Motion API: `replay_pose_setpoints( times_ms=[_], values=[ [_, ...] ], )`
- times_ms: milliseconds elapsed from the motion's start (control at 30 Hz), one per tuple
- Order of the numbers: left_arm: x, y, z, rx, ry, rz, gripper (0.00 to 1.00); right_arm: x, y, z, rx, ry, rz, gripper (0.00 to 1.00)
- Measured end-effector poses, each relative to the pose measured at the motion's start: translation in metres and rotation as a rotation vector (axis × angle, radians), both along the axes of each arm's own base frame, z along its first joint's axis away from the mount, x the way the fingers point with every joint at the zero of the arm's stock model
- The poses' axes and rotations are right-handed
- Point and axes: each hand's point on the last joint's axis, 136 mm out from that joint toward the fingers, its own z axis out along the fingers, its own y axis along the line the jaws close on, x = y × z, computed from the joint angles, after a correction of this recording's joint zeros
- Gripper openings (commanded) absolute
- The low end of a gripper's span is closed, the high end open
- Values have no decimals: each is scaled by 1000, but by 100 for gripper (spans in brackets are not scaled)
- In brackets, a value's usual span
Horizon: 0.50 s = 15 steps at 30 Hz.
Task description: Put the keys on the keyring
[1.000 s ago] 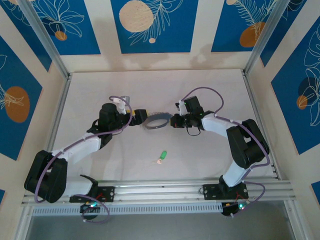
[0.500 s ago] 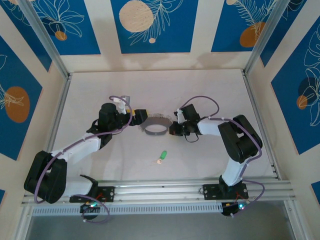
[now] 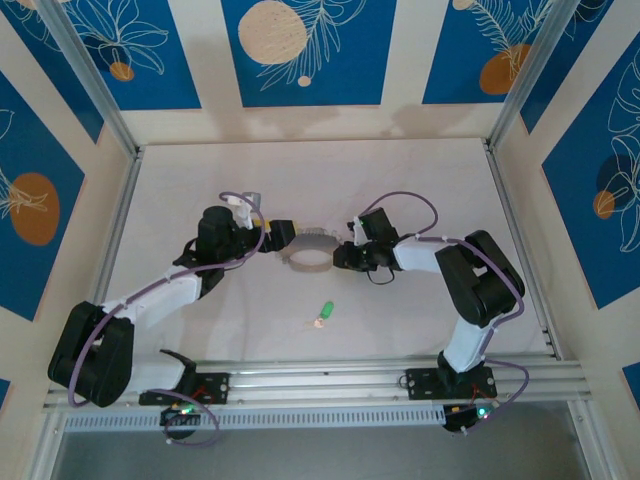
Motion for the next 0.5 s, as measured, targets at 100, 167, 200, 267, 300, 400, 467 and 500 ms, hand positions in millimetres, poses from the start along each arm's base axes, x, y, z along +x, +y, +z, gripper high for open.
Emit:
replay_pose_setpoints(
  times_ms=[100,167,200,267,300,400,467,500],
  values=[
    [0,0,0,1,-2,-1,99,3,-3,0,-6,-2,-19,28],
    [0,0,0,1,-2,-1,100,5,-6,1,-9,-5,-33,26],
    [0,0,0,2,-1,-1,100,6,-7,1,-11,-6,-40,24],
    [0,0,0,1,-1,-1,100,8,-10,1,-14,-5,-51,22],
    [0,0,0,1,-1,-1,100,8,-10,1,-14,-3,-54,21],
    [0,0,0,1,-1,-1,100,8,-11,1,-16,-2,-59,18],
    [0,0,0,1,-1,-1,100,8,-11,1,-16,-1,-59,18],
    [0,0,0,1,-1,-1,100,8,-11,1,-16,-1,-59,18]
  ],
)
